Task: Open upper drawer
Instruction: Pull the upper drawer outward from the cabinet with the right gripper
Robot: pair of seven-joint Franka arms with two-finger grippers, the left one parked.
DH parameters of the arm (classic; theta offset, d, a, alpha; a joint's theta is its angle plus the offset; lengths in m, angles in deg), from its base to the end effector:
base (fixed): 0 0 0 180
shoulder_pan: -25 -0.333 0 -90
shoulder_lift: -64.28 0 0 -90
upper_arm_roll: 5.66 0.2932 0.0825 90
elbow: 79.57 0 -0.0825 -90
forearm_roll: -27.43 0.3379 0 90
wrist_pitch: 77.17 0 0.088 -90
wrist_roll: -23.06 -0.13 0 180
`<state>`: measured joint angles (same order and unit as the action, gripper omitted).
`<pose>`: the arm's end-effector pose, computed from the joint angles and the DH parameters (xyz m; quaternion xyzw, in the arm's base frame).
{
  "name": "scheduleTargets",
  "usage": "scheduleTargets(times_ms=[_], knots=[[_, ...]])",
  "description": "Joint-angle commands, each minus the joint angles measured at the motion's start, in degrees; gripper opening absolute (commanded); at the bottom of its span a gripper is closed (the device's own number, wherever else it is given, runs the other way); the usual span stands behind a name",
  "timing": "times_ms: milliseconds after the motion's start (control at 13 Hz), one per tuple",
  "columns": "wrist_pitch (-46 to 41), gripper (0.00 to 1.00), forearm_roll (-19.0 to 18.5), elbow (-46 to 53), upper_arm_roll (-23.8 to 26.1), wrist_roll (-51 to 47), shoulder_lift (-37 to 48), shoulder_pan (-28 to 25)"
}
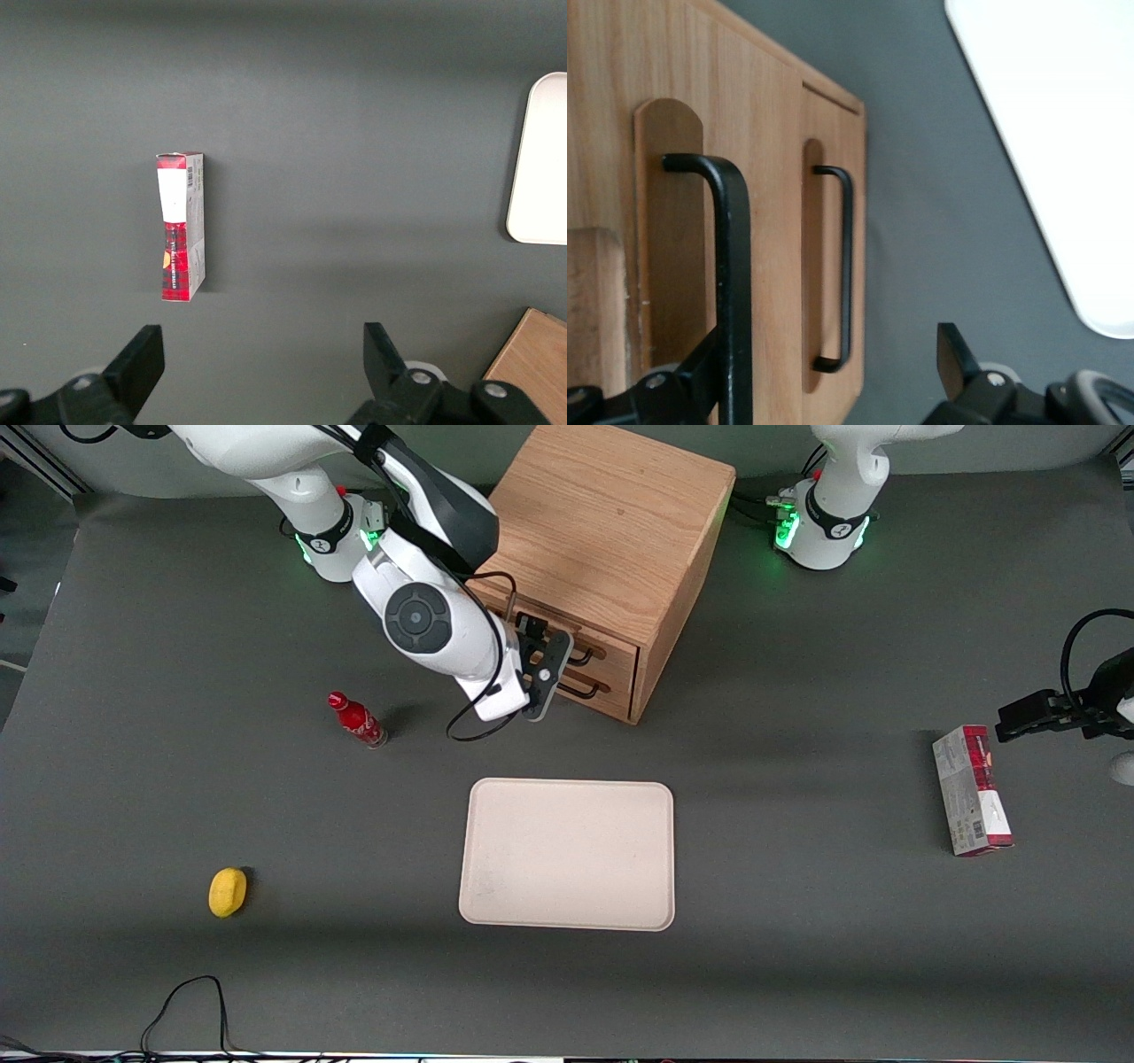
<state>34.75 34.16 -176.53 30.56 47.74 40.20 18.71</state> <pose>0.4524 0.3831 0.3673 -0.8408 -0.5106 0.0679 0.1666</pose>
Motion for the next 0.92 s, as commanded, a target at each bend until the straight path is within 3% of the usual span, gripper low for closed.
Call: scheduleTargets(times_ms=[0,692,846], knots=[[0.04,1.0,-0.84,1.68,-2.9,4.75,-0.18,0.41],[-0.66,1.0,-1.1,13.36,-11.78,9.94,-6.85,0.5],[-0.66,1.0,-3.38,15.12,-12.14,10.56,-7.82,0.58]])
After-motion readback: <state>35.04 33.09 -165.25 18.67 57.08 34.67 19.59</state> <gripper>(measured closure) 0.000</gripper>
